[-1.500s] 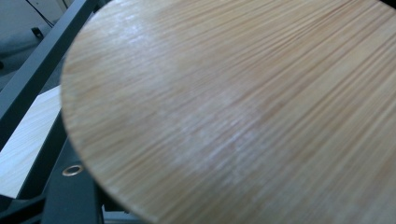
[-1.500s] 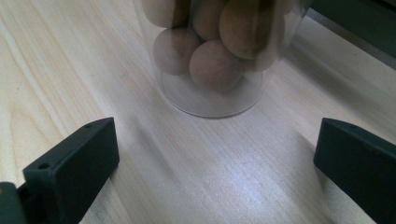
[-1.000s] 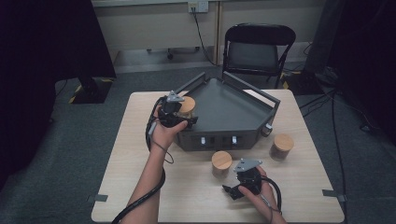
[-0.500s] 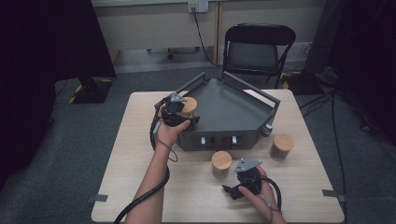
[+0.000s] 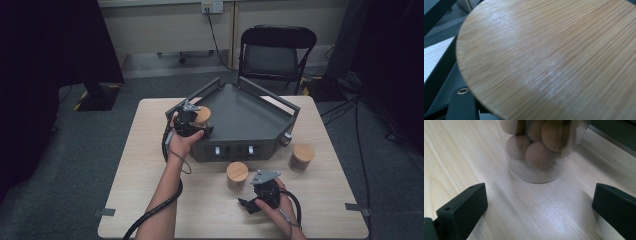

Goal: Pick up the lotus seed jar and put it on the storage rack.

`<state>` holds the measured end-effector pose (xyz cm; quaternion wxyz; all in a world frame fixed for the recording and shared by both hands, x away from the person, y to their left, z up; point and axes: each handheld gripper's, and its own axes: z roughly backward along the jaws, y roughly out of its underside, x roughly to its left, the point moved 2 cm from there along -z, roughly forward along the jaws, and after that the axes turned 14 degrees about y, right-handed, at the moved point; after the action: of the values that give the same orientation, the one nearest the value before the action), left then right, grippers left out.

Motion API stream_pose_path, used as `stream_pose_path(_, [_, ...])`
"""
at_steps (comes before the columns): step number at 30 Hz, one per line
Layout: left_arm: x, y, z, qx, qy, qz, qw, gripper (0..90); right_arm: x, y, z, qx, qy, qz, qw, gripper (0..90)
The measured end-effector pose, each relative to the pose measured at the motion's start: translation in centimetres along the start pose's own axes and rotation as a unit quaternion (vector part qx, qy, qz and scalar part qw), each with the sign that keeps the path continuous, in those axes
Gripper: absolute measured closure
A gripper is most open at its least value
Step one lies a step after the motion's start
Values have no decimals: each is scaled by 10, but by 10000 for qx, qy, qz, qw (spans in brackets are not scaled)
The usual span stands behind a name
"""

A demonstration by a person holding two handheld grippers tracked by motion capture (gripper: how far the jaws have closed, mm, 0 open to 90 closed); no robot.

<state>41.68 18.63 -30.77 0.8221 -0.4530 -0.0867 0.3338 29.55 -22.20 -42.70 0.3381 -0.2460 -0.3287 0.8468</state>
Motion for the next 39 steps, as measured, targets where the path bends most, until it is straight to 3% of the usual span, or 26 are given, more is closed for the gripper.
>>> stream_pose_path(11, [-2,2,-1,-9,-36,-84,10000,256,0,0,0,1,5,-6,10000,0])
stream_pose_path(20, [1,3,-1,-42,16,33,10000,245,1,0,0,5,17,-15,10000,0])
stream_pose_path(31, [1,4,4,-77,-76,291,9995,111,1,0,0,6,17,-16,10000,0])
stream_pose_path(39, [1,5,12,-107,-56,299,9995,75,1,0,0,5,18,-13,10000,0])
